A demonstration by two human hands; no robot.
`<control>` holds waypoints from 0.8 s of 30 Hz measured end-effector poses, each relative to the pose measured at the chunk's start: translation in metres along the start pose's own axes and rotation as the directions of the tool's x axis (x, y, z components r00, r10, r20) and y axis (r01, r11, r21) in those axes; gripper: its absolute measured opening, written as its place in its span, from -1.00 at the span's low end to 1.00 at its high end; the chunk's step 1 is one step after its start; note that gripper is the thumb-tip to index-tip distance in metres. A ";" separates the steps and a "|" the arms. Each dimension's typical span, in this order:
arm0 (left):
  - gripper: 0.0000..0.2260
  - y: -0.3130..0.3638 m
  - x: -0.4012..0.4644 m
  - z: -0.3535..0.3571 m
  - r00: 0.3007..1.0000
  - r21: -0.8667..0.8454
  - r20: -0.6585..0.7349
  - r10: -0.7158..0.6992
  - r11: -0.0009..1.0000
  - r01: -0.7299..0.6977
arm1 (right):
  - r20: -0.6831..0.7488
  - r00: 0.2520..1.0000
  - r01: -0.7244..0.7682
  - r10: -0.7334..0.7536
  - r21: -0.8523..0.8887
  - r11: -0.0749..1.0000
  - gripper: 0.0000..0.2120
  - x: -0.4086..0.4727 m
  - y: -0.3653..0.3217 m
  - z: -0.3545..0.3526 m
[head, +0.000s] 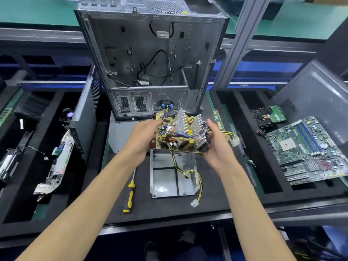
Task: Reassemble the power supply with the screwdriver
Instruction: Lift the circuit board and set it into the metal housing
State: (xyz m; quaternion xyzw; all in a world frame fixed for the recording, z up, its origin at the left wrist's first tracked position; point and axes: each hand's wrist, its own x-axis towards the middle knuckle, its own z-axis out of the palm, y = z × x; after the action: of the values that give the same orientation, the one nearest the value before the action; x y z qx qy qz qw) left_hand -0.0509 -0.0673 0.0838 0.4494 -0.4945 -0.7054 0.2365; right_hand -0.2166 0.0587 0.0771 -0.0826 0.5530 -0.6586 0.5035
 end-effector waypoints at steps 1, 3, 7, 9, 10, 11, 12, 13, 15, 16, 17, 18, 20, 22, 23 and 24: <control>-0.81 0.000 -0.001 -0.001 1.000 -0.019 0.010 -0.012 1.000 0.013 | 0.003 1.000 0.003 -0.003 0.011 1.000 -0.69 0.000 0.001 0.000; -0.78 -0.002 -0.002 -0.002 0.998 -0.055 0.060 -0.023 0.998 0.026 | 0.015 1.000 0.011 -0.012 0.067 0.998 -0.66 -0.002 0.003 0.002; -0.75 -0.003 -0.006 -0.002 0.985 -0.165 0.152 -0.083 0.980 0.108 | 0.056 0.998 0.026 -0.036 0.156 0.987 -0.59 -0.006 0.007 0.008; -0.75 0.000 -0.007 0.001 0.985 -0.227 0.124 -0.122 0.963 0.148 | 0.082 0.996 0.030 -0.047 0.191 0.981 -0.51 -0.008 0.010 0.009; -0.76 0.001 -0.007 0.001 0.986 -0.244 0.089 -0.143 0.956 0.161 | 0.100 0.993 0.033 -0.054 0.202 0.979 -0.48 -0.008 0.011 0.008; -0.76 0.002 -0.008 0.001 0.985 -0.255 0.055 -0.163 0.952 0.172 | 0.126 0.990 0.036 -0.063 0.207 0.978 -0.46 -0.009 0.012 0.007; -0.75 0.002 -0.007 0.001 0.983 -0.259 0.033 -0.179 0.949 0.181 | 0.165 0.984 0.034 -0.068 0.203 0.979 -0.46 -0.010 0.010 0.007; -0.73 0.002 -0.007 -0.001 0.982 -0.260 0.018 -0.189 0.947 0.187 | 0.216 0.974 0.025 -0.065 0.183 0.983 -0.47 -0.011 0.009 0.007; -0.73 0.003 -0.005 -0.008 0.980 -0.267 -0.015 -0.196 0.946 0.185 | 0.290 0.957 0.000 -0.023 0.079 0.997 -0.42 -0.016 0.002 0.001; -0.74 0.003 -0.004 -0.012 0.980 -0.271 -0.030 -0.198 0.945 0.182 | 0.333 0.943 -0.006 0.010 -0.011 1.000 -0.39 -0.017 -0.001 -0.007; -0.75 0.004 -0.003 -0.018 0.979 -0.275 -0.040 -0.198 0.944 0.180 | 0.411 0.909 -0.014 0.062 -0.118 0.993 -0.39 -0.018 -0.004 -0.018; -0.75 0.005 -0.001 -0.023 0.980 -0.276 -0.039 -0.194 0.945 0.176 | 0.498 0.855 -0.023 0.142 -0.237 0.971 -0.43 -0.019 -0.006 -0.030; -0.76 0.008 0.000 -0.032 0.984 -0.267 0.001 -0.178 0.948 0.172 | 0.500 0.815 -0.027 0.292 -0.471 0.882 -0.53 -0.018 -0.007 -0.047; -0.74 0.011 0.002 -0.040 0.984 -0.234 0.086 -0.155 0.957 0.171 | 0.354 0.889 -0.068 0.290 -0.524 0.849 -0.57 -0.014 -0.007 -0.054; -0.69 0.012 0.002 -0.041 0.978 -0.210 0.145 -0.148 0.962 0.176 | 0.287 0.924 -0.103 0.251 -0.445 0.889 -0.55 -0.011 -0.008 -0.053; -0.63 0.013 0.001 -0.042 0.968 -0.180 0.205 -0.143 0.967 0.181 | 0.248 0.943 -0.133 0.222 -0.332 0.934 -0.52 -0.007 -0.010 -0.050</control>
State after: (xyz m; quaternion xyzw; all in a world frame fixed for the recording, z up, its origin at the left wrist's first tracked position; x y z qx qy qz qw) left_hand -0.0164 -0.0940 0.0904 0.3931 -0.4040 -0.8077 0.1729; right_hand -0.2524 0.0957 0.0698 -0.2029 0.5778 -0.4961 0.6156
